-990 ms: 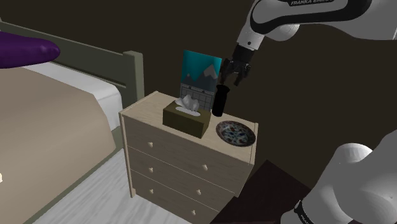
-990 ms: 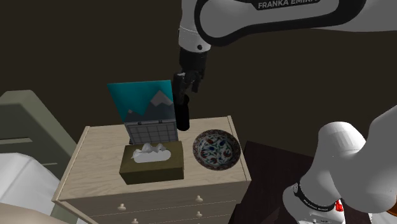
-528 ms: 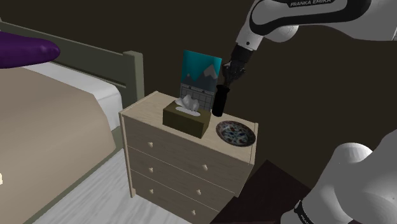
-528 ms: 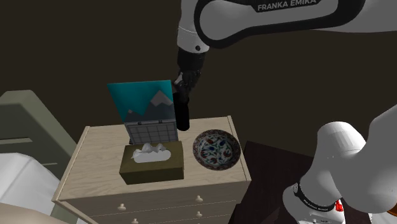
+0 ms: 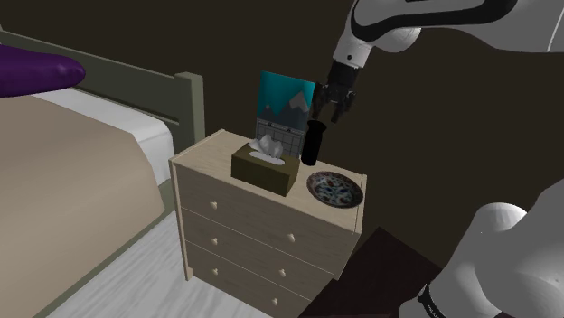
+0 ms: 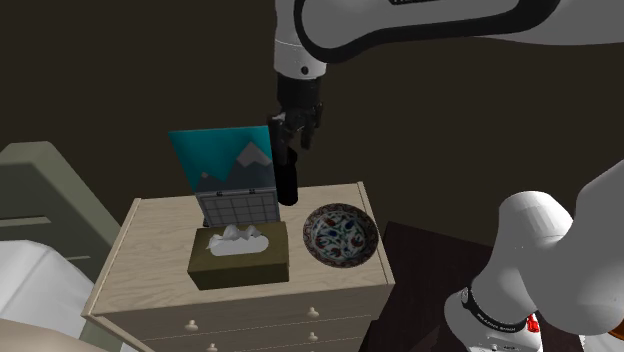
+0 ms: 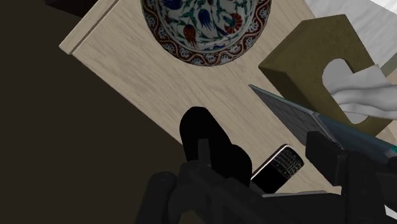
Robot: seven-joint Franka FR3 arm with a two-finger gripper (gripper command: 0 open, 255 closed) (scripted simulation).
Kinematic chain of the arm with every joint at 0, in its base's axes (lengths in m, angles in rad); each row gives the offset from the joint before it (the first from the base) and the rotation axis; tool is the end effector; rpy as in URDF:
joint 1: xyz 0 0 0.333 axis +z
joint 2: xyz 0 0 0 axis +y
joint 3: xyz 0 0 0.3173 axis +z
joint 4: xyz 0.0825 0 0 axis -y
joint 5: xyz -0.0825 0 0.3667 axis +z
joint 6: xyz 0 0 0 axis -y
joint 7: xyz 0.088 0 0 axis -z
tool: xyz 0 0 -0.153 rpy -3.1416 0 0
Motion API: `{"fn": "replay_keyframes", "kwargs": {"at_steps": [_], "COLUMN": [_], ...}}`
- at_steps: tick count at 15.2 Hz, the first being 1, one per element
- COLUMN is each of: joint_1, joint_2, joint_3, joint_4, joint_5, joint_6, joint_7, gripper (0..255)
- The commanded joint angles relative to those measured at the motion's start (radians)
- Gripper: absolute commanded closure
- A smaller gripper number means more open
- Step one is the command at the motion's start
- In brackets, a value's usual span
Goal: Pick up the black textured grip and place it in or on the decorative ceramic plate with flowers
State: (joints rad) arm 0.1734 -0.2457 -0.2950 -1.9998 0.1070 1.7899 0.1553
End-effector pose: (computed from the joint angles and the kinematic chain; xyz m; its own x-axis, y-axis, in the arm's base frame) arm 0.4710 -0.0530 0.5218 0.9579 -0.2869 -0.0047 -0.2832 -0.9427 -0.1762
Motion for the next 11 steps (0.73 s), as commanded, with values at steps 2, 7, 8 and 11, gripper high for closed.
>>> {"fn": "replay_keyframes", "kwargs": {"at_steps": [2,7,8,11], "joint_1": [-0.010,-0.005,-0.004,0.000], "joint_2": [0.078,0.085,0.087,0.088], "joint_3": [-0.042,-0.040,-0.040,-0.043], "joint_4": [0.012,-0.048,-0.059,-0.066], "joint_5": [0.013,0.018,0.020,0.020], "joint_6": [0.041,0.107,0.120,0.128], "joint_7": [-0.074,-0.078,-0.078,-0.078], "gripper": [0,0,0,0]}}
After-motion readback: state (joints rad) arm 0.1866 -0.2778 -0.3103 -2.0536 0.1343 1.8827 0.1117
